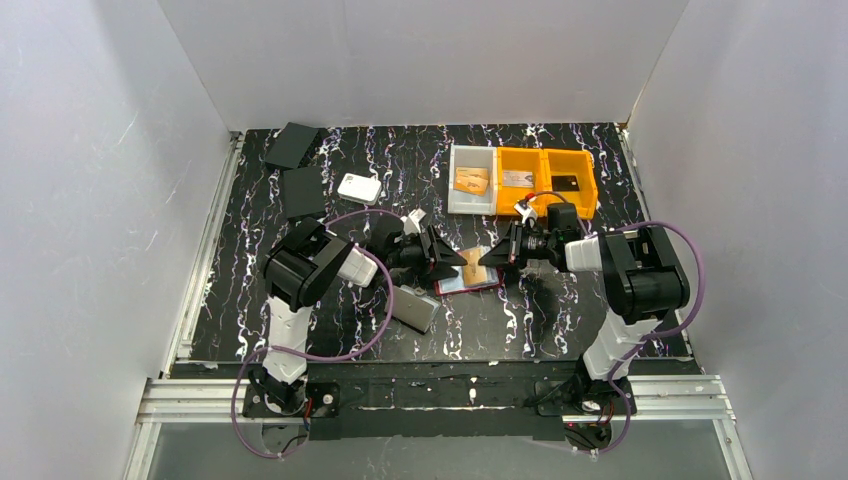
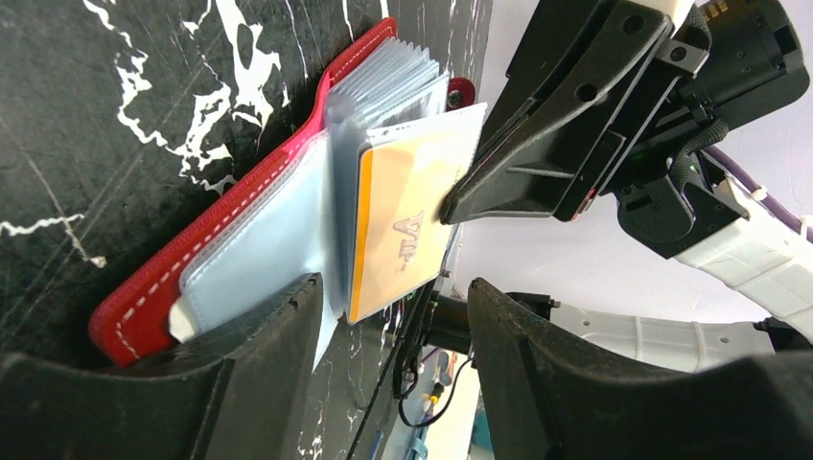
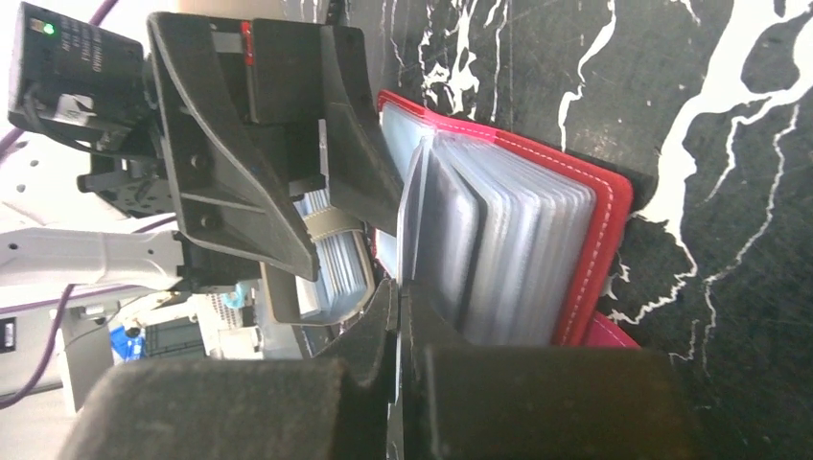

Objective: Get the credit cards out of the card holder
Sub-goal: Remove the credit card from the card holder.

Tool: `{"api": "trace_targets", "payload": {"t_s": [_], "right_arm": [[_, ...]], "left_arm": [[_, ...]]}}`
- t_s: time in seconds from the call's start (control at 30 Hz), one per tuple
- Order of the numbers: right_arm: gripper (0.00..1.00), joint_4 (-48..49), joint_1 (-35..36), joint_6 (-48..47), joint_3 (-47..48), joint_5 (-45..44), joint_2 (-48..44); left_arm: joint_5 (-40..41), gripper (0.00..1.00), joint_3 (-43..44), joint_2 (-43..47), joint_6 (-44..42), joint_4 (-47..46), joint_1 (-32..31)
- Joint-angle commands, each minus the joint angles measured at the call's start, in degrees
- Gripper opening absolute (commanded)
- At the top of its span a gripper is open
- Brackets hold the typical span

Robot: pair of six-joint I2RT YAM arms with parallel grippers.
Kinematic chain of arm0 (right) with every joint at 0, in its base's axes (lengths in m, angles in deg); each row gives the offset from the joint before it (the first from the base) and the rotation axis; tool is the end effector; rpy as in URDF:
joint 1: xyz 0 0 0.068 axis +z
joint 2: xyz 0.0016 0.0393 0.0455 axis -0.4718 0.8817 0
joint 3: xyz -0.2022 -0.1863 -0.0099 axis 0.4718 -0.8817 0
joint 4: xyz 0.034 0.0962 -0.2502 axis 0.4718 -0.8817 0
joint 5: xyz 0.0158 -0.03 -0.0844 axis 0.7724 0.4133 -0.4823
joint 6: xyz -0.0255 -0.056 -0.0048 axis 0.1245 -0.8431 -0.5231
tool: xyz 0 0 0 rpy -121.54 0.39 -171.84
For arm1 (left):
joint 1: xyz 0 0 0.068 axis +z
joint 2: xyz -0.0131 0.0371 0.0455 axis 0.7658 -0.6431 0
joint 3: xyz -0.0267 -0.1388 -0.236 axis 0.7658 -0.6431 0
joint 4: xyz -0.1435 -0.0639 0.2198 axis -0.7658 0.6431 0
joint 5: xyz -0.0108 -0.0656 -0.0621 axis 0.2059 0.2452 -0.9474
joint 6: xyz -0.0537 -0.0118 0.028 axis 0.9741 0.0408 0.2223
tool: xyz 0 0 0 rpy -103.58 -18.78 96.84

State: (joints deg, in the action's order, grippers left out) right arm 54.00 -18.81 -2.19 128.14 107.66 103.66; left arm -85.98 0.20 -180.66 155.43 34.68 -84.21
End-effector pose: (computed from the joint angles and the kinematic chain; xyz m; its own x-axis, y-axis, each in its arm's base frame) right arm 0.3122 0.0896 0.1125 -0.9190 0.1684 -0.3566 -0.2480 0.4564 0.8545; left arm 0.3063 -0.2446 0.0961 -0.9655 -0.2200 -0.1395 0.0839 0.2442 -0.9661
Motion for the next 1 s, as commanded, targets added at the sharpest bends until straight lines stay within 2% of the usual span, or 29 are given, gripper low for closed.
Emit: {"api": "trace_targets", "payload": {"t_s": [0.0, 0.2, 0.33, 0.37, 0.43, 0.47, 0.6, 0.87, 0.97], "right_arm": [[0.01, 8.7, -0.5, 6.1, -0.2, 5.2, -0.6], [0.01, 11.4, -0.5, 9.7, 0.4, 7.3, -0.5], [0.01, 13.5, -0.5, 11.6, 0.2, 8.1, -0.5], [0.01, 13.5, -0.5, 11.7, 0.2, 8.2, -0.5], [0.01, 11.9, -0.5, 10.5, 0.5, 7.8, 0.0], [0.01, 5.7, -0.5, 6.6, 1.8, 6.4, 0.3], [0.01, -2.3, -0.5, -0.8, 3.4, 3.0, 0.7], [0.01, -5.5, 0.2, -3.4, 4.0, 1.3, 3.2], [0.05, -7.6, 0.6, -5.2, 4.6, 0.1, 3.8]], "left_arm": [[-2.9, 0.56, 0.5, -0.3, -0.6, -1.3, 0.2], [-4.6, 0.52, 2.5, 0.1, 0.9, -3.5, 0.2], [-4.0, 0.52, 2.9, -0.7, 1.9, -5.9, 0.2], [-4.1, 0.49, 3.4, -0.7, 3.0, -7.9, 0.2], [-4.5, 0.33, 4.8, -1.4, 6.3, -12.2, 0.2], [-4.5, 0.28, 5.2, -2.1, 7.7, -13.9, 0.2], [-3.5, 0.28, 4.7, -2.6, 8.3, -15.2, 0.2], [-1.8, 0.29, 3.8, -4.9, 6.8, -12.0, 0.2], [-1.0, 0.25, 3.7, -5.5, 6.7, -11.5, 0.2]]}}
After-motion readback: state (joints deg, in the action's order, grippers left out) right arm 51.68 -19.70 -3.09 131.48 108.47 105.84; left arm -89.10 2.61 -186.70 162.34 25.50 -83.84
